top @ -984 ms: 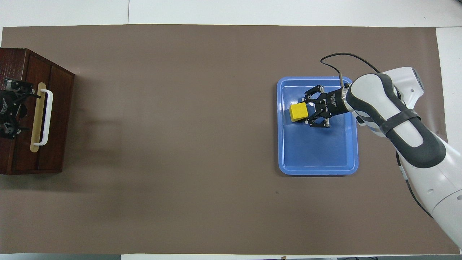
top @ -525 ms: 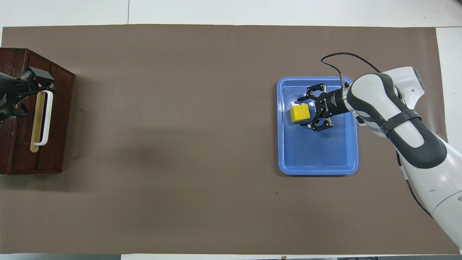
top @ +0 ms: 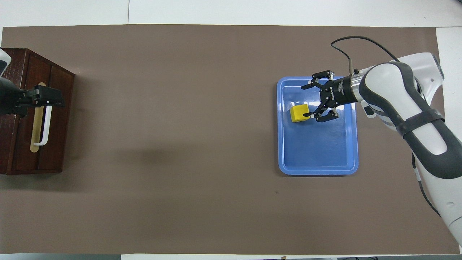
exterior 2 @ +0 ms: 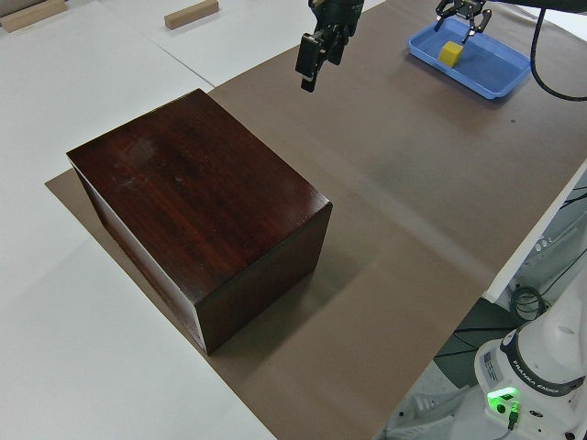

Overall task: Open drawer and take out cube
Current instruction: 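Open the right gripper and lift it off the cube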

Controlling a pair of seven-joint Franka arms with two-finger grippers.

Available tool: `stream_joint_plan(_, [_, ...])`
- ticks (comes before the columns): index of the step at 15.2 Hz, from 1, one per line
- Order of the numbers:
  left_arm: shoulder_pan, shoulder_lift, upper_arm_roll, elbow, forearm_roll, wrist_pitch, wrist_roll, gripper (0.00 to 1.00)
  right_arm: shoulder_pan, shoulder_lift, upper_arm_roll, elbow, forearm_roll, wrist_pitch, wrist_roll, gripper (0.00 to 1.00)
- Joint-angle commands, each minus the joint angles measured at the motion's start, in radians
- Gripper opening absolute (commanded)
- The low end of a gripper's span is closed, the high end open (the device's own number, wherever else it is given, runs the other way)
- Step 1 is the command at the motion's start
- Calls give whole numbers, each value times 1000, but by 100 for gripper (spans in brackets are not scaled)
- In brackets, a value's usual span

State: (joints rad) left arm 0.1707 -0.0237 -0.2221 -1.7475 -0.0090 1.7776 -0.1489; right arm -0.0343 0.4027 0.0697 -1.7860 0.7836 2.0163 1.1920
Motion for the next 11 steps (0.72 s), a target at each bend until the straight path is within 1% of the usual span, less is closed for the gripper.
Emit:
stream_joint_plan(1, [-28, -25, 4, -13, -16, -32, 9, 100, -4, -112, 2, -9, -122, -66, 37, 100])
stream_joint_plan(2, [-33, -27, 4, -13, -16, -49, 11, 100, 1, -136, 5, -9, -180, -77, 40, 100])
stream_joint_plan(3, [-48, -30, 4, -13, -16, -67, 15, 100, 14, -175, 7, -9, -248, -102, 43, 100])
stream_joint_plan(4, [-48, -35, 6, -13, -16, -70, 22, 100, 16, -212, 5, -1, -297, -160, 41, 100])
stream_joint_plan(7, [-36, -35, 10, -12, -16, -66, 25, 100, -1, -251, 5, 95, -385, -321, -7, 100])
stream_joint_plan(9, [-34, -36, 15, -12, -16, -61, 25, 100, 5, -277, 5, 137, -461, -399, -111, 100])
stream_joint_plan(11, [-36, -36, 15, -4, -16, -56, 15, 100, 13, -332, 8, 138, -538, -433, -280, 100])
